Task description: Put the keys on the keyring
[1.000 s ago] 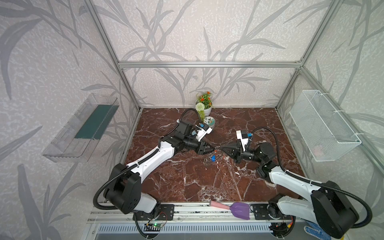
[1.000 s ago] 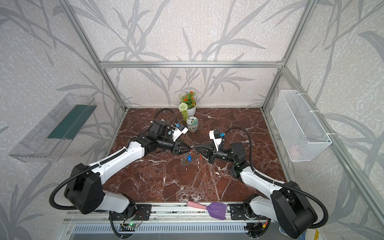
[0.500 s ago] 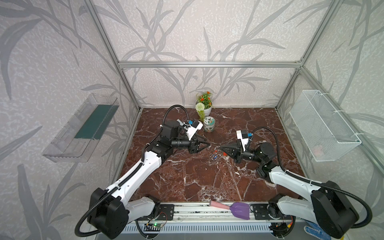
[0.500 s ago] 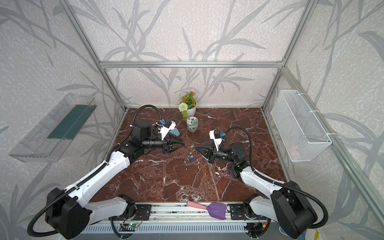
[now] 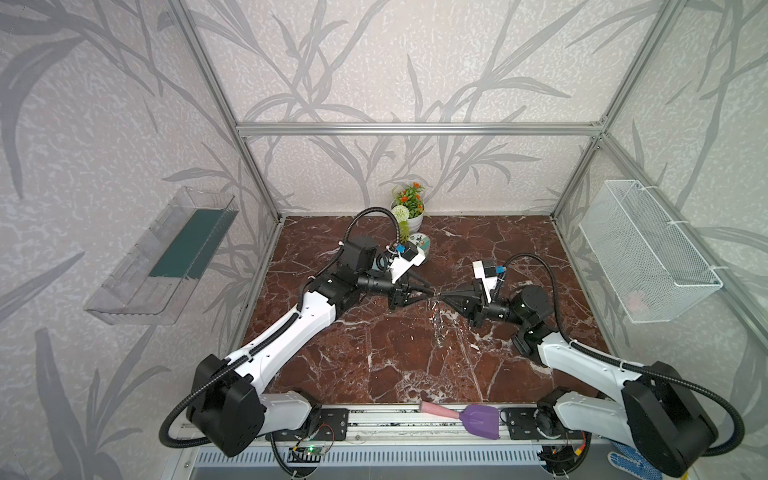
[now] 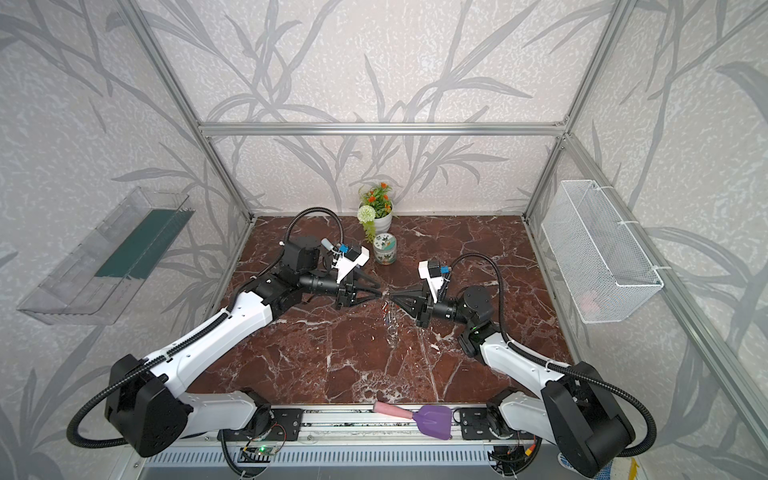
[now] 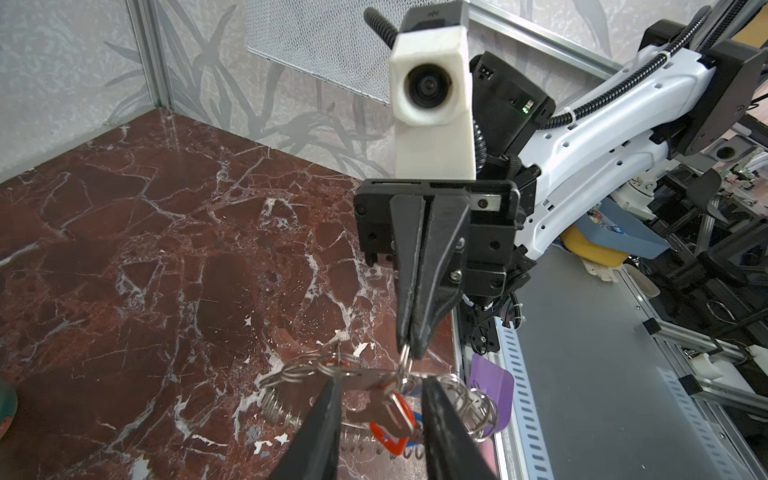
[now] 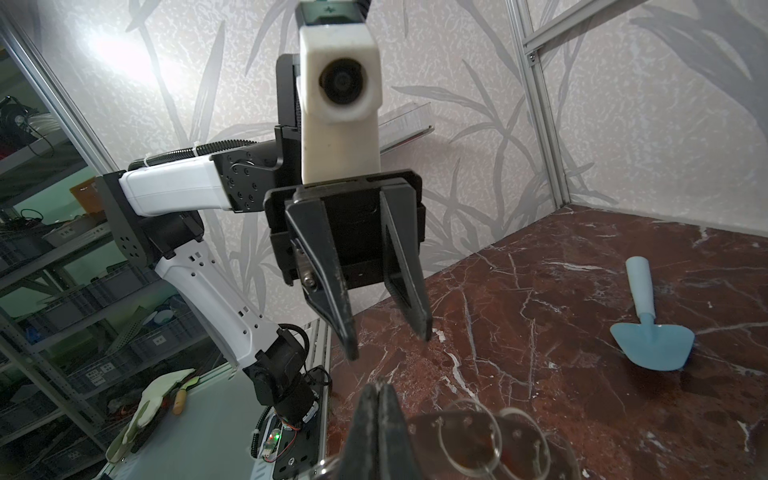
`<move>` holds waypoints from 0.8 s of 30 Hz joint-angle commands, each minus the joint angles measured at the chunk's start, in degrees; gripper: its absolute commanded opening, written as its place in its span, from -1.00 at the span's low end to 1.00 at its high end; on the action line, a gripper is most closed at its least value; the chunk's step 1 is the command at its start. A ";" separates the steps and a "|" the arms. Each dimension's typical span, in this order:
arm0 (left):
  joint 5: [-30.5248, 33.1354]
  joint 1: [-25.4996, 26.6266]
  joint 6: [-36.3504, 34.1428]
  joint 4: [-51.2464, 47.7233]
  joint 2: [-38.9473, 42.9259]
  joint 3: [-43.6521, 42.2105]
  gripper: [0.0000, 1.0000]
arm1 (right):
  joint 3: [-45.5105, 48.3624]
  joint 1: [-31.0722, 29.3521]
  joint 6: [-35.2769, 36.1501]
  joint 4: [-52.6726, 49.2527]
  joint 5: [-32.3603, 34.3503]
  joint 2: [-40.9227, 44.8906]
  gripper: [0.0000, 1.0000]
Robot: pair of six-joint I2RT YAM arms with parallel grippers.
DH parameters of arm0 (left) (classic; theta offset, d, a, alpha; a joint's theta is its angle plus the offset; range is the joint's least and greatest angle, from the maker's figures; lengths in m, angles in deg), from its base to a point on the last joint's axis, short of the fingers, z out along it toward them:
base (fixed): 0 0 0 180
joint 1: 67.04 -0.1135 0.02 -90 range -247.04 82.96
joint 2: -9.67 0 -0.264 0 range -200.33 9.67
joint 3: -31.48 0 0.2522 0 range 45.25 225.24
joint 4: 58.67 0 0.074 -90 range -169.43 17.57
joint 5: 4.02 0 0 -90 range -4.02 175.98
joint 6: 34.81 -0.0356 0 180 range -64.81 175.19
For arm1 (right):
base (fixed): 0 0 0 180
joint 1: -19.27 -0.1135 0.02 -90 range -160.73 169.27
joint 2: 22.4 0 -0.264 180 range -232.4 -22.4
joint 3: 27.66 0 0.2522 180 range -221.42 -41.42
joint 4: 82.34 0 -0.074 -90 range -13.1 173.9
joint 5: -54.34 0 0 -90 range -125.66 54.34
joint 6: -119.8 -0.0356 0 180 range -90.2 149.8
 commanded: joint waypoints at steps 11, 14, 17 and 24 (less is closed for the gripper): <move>-3.84 2.12 -2.57 -2.02 -2.27 2.04 -0.42 | -0.05 -0.15 -0.97 4.68 -0.78 -0.33 -1.00; -3.92 2.59 -2.57 -1.98 -2.60 2.25 -0.48 | -0.10 -0.14 -0.96 4.77 -0.78 -0.50 -1.00; -3.85 2.61 -2.43 -2.07 -2.83 2.22 -0.59 | -0.01 -0.11 -0.96 4.86 -0.85 -0.50 -1.00; -2.50 2.71 -1.61 -2.27 -2.81 2.48 -0.99 | 0.06 -0.10 -0.63 4.85 -0.87 -0.72 -1.00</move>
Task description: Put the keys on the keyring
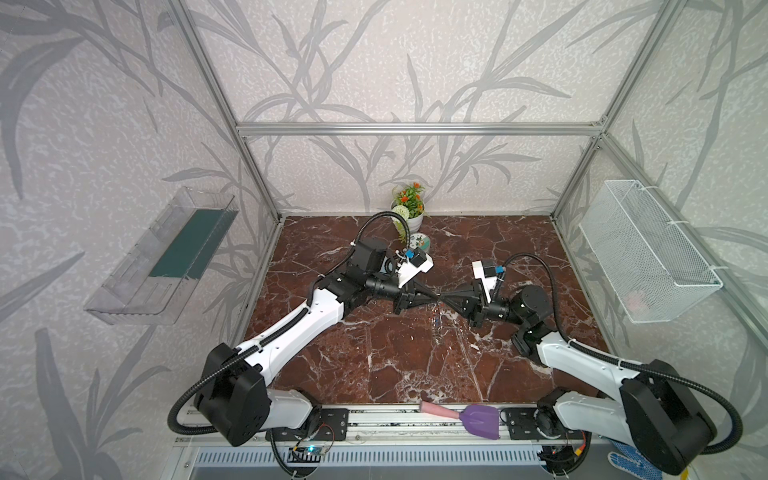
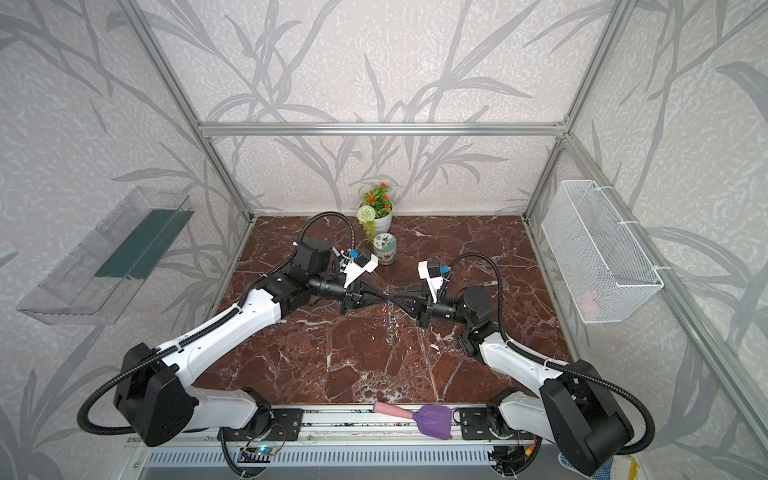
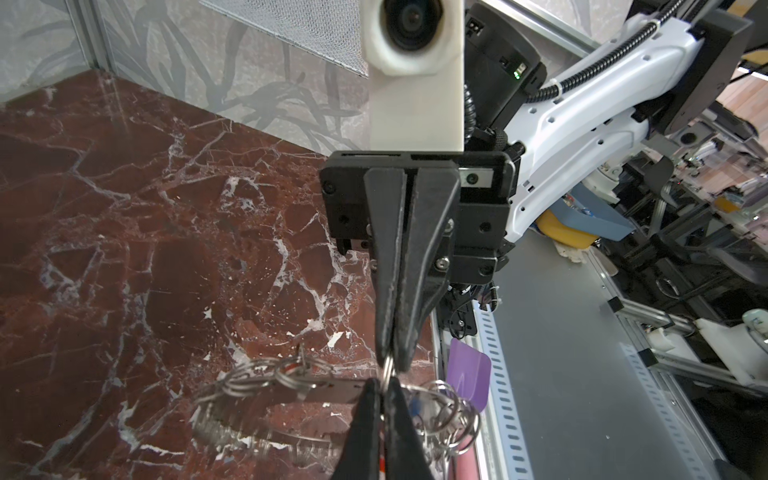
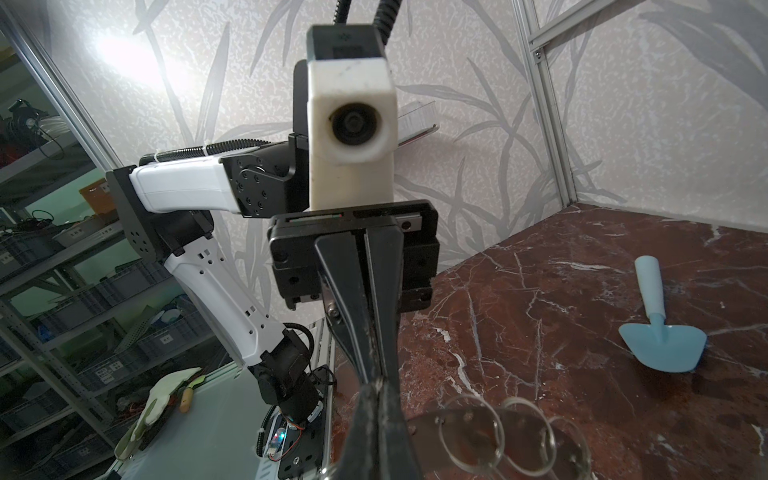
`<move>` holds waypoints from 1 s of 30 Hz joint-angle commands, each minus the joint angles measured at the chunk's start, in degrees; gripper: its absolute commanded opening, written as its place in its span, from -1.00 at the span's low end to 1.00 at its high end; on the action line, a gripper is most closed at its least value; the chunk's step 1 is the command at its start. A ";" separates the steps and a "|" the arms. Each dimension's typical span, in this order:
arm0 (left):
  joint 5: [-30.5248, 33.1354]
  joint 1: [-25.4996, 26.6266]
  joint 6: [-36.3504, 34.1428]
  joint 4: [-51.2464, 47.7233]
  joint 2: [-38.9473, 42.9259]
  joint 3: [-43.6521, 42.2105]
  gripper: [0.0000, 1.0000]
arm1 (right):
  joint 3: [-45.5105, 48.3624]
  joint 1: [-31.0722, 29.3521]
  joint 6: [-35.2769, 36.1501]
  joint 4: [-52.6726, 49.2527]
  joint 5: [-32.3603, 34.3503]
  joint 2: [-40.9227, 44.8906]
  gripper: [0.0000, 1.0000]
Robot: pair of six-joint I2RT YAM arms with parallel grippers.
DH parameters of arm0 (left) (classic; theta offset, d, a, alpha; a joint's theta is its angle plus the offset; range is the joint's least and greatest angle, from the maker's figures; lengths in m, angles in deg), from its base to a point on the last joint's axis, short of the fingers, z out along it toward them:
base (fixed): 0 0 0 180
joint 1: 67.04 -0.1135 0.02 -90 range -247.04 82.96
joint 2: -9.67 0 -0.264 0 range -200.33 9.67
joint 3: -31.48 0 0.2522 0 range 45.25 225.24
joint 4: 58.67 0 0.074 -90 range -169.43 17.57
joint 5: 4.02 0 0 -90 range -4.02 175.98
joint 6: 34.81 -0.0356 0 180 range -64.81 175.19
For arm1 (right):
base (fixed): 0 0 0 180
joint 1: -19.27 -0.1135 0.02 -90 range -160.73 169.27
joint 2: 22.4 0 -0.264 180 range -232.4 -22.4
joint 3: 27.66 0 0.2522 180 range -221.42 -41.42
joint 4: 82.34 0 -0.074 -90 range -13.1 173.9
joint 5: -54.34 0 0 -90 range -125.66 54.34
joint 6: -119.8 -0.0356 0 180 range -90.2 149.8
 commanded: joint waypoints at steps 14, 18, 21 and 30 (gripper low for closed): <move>9.01 1.00 -19.34 -24.39 0.35 11.72 -1.00 | 1.00 1.86 3.98 -4.57 0.19 5.45 -0.39; 12.25 2.85 -26.91 -36.01 -2.48 18.34 -1.00 | -0.16 1.69 7.54 -11.51 0.71 8.37 -0.27; 13.41 3.67 -30.52 -42.34 -5.10 23.00 -1.00 | -0.86 1.53 8.75 -13.37 1.08 8.83 -0.22; 17.07 5.86 -35.38 -51.87 -12.13 33.62 -1.00 | -1.88 -0.05 8.73 -12.36 0.04 6.53 -0.26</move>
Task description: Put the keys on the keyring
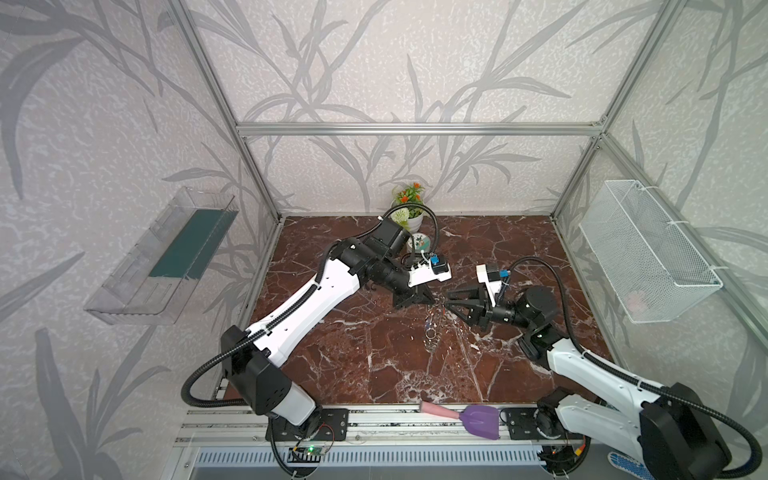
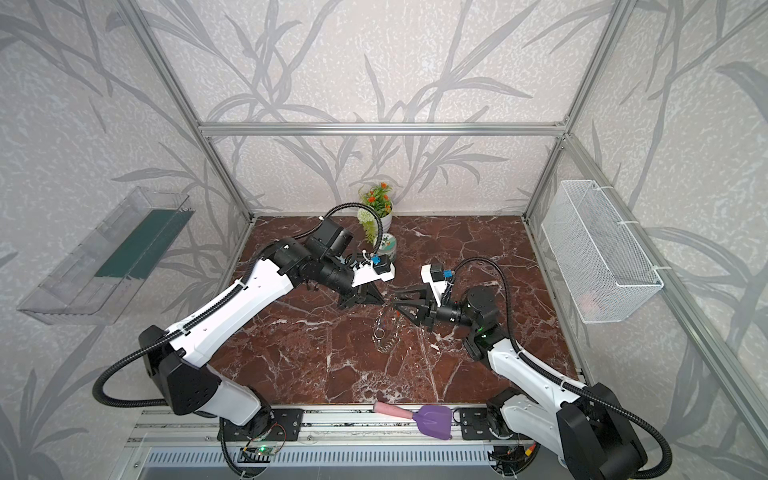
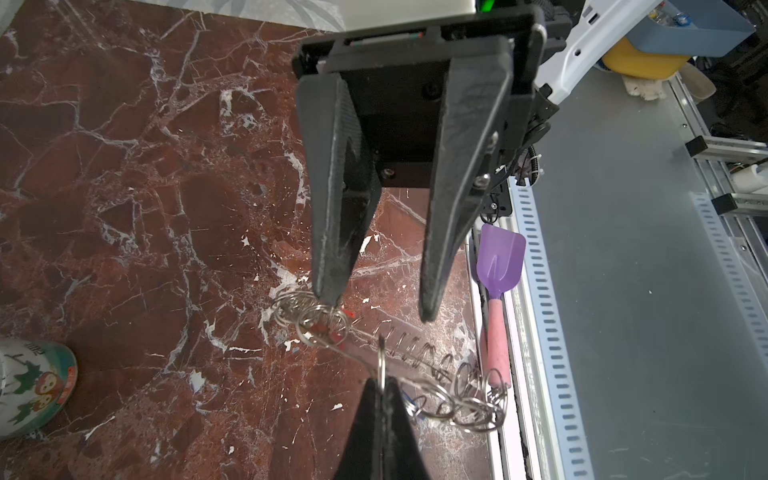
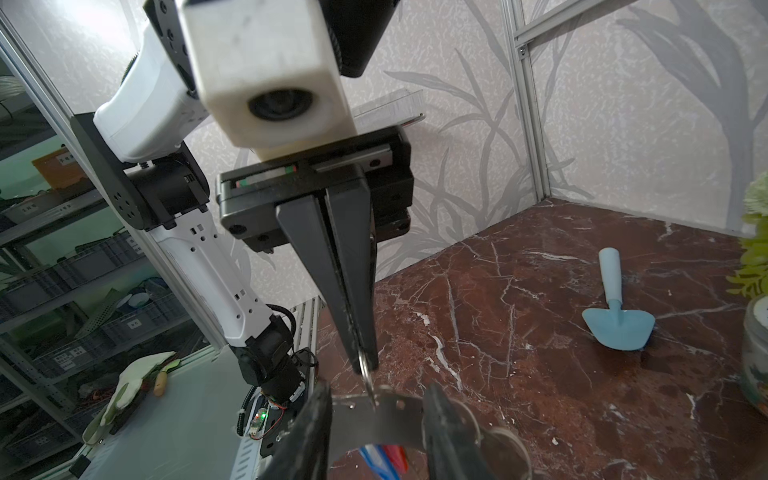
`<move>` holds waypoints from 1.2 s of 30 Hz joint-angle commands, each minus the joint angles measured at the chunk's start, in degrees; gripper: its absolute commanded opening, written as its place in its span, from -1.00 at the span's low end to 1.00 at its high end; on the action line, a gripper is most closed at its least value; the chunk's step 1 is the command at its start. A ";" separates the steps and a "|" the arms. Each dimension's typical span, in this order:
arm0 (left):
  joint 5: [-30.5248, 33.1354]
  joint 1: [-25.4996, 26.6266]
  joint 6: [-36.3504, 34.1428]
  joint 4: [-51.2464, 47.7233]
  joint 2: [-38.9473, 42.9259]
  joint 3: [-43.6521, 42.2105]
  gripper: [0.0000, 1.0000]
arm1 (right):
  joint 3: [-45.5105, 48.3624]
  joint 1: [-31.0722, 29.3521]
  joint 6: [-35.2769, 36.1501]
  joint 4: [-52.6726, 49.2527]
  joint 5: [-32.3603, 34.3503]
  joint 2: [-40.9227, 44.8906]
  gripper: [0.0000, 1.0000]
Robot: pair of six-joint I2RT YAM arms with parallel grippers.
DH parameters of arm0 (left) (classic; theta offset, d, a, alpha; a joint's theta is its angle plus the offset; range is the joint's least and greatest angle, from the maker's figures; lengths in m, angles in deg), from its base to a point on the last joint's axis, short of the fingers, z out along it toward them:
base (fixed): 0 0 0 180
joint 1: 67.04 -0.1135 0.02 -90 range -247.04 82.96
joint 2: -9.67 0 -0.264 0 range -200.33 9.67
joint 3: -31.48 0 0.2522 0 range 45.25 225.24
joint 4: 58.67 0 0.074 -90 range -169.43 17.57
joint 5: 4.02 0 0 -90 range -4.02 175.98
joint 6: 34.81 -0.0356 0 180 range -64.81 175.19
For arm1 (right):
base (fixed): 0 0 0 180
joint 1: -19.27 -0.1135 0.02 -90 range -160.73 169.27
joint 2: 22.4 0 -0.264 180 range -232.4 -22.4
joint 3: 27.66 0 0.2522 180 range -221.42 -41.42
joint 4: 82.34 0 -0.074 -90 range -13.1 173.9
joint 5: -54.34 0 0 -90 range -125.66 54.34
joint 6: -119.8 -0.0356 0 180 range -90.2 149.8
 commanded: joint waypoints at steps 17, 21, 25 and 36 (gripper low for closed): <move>-1.42 1.55 -2.45 -3.23 -2.42 4.09 -1.00 | -2.19 -1.74 2.05 1.28 -1.18 -3.46 -0.52; -1.37 1.56 -2.19 -3.26 -2.80 4.16 -1.00 | -2.01 -1.96 2.02 1.28 -1.46 -3.28 -0.52; -1.72 1.51 -2.05 -3.00 -3.07 4.33 -1.00 | -2.10 -2.28 2.44 0.60 -1.68 -3.28 -0.60; -1.02 1.45 -0.73 -1.61 -2.94 4.00 -1.00 | -2.28 -2.32 3.61 -1.98 -1.68 -3.73 -1.00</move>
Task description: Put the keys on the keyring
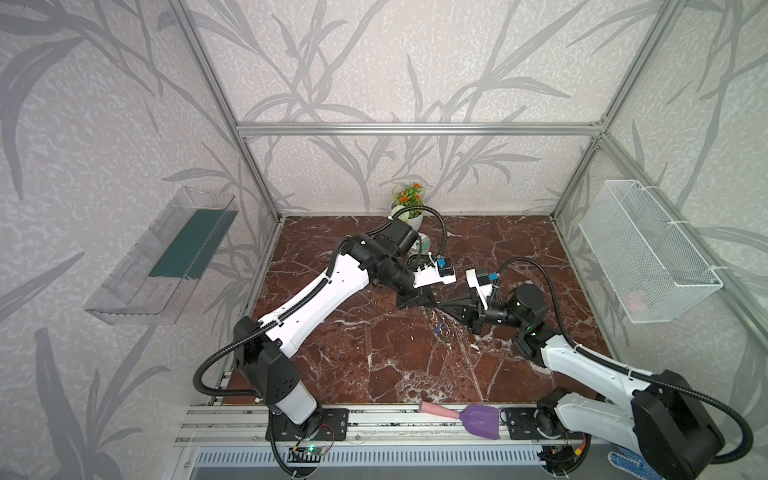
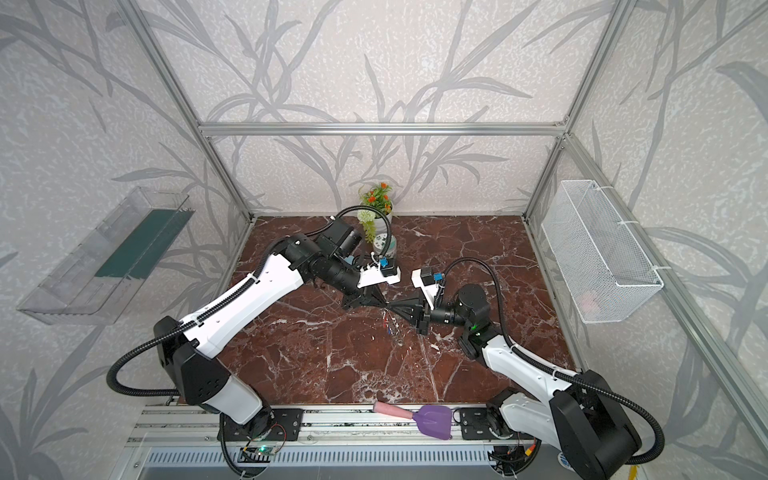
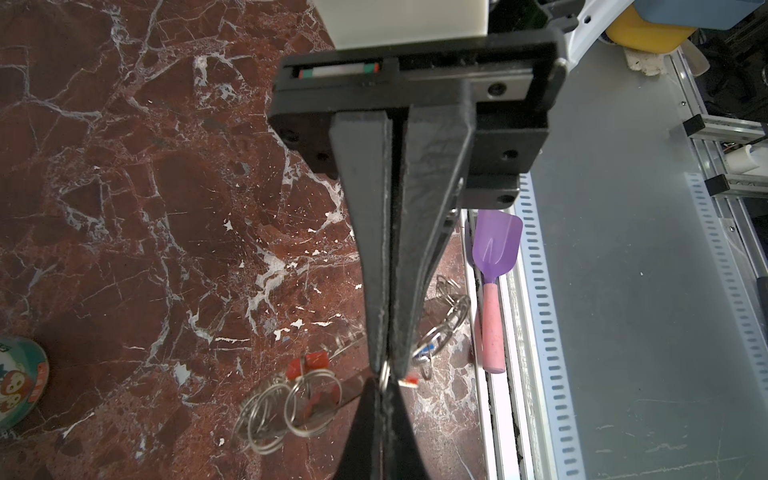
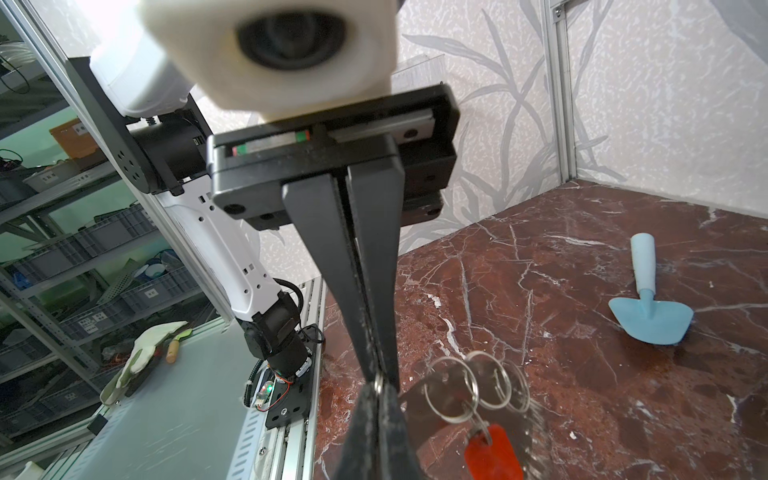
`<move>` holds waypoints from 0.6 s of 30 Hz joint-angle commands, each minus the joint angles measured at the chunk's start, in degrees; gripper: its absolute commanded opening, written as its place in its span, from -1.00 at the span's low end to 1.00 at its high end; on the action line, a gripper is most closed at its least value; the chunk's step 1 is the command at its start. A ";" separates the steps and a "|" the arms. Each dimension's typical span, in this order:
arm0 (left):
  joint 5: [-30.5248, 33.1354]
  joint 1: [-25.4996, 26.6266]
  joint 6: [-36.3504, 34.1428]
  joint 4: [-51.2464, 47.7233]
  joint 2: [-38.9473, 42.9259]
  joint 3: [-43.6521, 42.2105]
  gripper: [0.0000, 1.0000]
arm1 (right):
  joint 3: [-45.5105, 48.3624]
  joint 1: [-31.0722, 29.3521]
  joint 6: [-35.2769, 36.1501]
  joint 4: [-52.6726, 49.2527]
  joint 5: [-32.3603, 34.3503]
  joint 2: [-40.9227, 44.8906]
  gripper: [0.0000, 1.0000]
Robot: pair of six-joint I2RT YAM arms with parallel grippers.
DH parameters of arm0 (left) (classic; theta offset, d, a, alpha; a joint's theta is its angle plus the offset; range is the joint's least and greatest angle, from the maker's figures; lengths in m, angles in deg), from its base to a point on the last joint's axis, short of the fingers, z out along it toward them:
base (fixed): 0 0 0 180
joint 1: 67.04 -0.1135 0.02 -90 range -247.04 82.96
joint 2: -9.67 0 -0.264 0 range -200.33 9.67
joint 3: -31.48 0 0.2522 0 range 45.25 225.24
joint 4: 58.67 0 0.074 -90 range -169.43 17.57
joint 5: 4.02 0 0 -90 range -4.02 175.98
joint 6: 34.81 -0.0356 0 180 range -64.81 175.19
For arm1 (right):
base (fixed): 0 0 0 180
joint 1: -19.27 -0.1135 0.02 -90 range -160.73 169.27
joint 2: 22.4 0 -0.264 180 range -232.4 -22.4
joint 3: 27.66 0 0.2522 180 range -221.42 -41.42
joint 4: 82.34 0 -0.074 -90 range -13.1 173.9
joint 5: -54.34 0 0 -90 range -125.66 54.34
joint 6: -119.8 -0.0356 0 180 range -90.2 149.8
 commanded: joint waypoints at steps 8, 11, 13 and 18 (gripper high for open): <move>0.76 -3.95 13.88 20.35 8.50 -10.05 -0.64 | -0.82 -0.25 -0.09 -0.81 1.78 2.00 -1.00; 1.55 -6.41 20.95 33.79 15.91 -19.95 -0.31 | -0.52 -0.22 -0.72 0.21 2.02 2.74 -1.00; 4.24 -7.78 25.84 42.72 21.42 -28.05 0.01 | -0.61 -0.25 -1.47 1.19 1.72 2.91 -1.00; 9.94 -8.28 26.46 48.77 30.15 -41.17 0.40 | -0.70 -0.13 -2.31 2.70 1.17 2.97 -1.00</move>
